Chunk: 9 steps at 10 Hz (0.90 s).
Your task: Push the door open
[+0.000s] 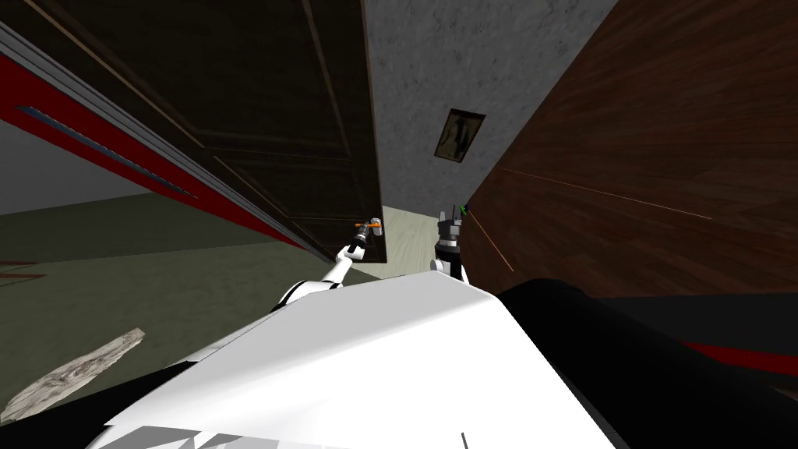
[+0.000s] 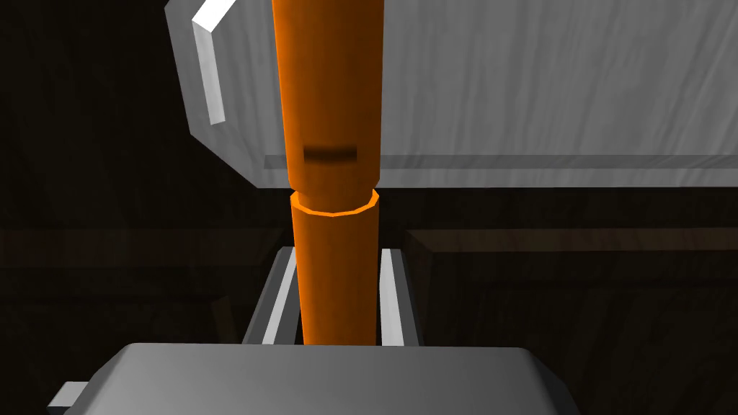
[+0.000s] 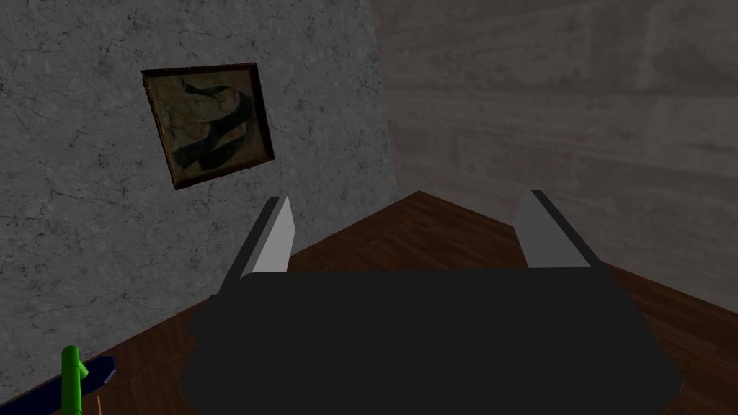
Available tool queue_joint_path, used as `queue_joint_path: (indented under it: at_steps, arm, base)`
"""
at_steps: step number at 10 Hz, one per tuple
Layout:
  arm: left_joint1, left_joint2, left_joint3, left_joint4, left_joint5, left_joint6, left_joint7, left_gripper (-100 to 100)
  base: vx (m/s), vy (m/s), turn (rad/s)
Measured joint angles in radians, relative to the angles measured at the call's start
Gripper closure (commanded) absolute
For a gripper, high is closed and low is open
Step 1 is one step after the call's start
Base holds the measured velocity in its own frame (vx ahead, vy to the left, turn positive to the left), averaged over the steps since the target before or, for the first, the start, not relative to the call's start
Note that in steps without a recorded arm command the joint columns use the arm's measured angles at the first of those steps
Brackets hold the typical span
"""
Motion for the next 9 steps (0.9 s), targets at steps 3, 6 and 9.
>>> queue_joint_path:
  at_steps: [3, 6, 9]
  arm:
    - [0.022, 0.011, 0.007, -0.045, 0.002, 0.019, 0.0, 100]
    - [0.035, 0.031, 0.036, -0.044, 0.014, 0.03, 0.0, 100]
    - [0.037, 0.049, 0.066, -0.043, 0.025, 0.024, -0.004, 100]
  base:
    - [0.038, -0.049, 0.023]
    - [0.142, -0.182, 0.092]
    - [0.133, -0.132, 0.056]
